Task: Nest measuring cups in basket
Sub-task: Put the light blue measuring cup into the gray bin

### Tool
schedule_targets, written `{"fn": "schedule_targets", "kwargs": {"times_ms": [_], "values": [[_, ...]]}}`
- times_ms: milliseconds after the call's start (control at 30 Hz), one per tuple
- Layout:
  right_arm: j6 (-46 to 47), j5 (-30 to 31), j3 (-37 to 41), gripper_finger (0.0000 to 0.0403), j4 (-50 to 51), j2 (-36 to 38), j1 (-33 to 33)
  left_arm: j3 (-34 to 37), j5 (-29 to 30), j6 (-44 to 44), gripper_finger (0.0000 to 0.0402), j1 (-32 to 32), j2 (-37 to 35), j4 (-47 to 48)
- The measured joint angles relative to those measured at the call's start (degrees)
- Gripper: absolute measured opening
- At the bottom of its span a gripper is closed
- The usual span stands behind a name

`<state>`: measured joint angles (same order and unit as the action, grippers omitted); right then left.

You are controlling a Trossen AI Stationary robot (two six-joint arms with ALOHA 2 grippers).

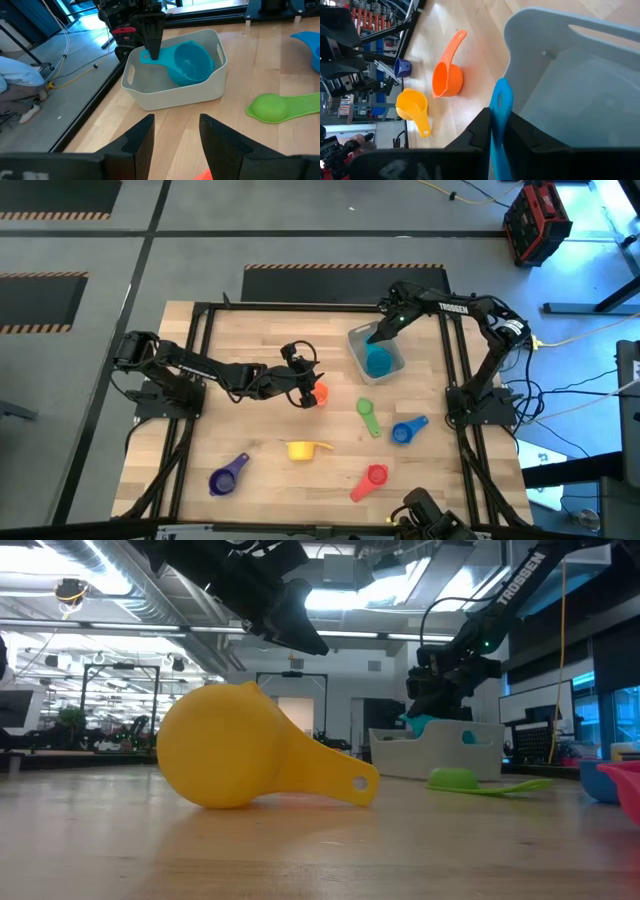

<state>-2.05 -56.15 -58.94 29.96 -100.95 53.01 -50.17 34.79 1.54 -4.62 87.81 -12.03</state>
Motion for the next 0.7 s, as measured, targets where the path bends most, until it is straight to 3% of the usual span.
{"fn": "schedule_targets", "kwargs": {"times_ms": [533, 700], "values": [[0.2, -0.2, 0.0, 0.0047, -0.2, 0.0, 0.0, 0.0, 0.0, -0.1, 0.0149, 0.0, 0.0, 0.0], [0.2, 2.9, 0.0, 0.0047, -0.1, 0.1, 0.0, 0.0, 0.0, -0.1, 0.0149, 0.0, 0.0, 0.0]]}}
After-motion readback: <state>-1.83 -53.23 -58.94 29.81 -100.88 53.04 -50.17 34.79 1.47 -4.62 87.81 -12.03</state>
